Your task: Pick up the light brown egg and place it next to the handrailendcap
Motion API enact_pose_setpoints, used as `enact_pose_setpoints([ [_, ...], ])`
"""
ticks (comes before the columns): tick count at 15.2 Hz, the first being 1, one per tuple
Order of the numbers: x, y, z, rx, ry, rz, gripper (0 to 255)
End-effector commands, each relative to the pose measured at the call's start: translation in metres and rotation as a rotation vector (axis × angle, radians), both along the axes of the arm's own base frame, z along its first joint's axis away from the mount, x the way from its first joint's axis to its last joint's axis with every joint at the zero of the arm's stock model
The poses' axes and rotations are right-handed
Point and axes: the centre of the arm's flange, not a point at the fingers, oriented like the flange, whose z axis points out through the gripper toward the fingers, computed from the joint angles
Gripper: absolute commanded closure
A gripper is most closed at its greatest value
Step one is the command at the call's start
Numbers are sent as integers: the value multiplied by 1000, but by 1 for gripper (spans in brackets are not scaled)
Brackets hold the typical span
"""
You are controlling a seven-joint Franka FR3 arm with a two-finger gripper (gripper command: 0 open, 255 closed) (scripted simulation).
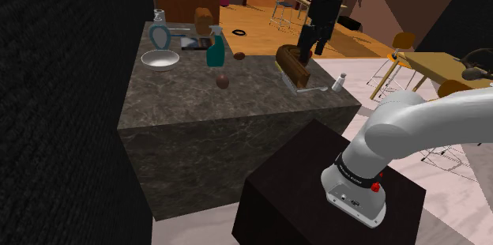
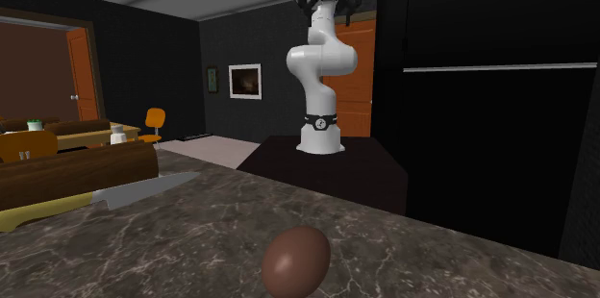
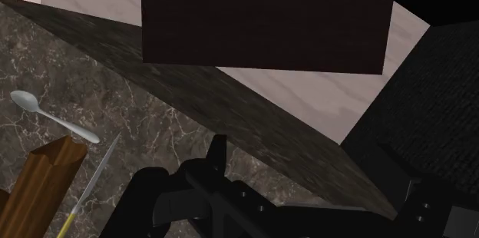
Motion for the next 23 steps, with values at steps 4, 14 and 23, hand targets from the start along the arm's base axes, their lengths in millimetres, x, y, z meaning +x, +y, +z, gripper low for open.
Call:
enact_pose_setpoints([
  [4,35,6,-20,-16,7,-19,0],
  [14,151,18,-91,-69,32,-82,0],
  [23,255,20,-157,-118,55,-139,0],
])
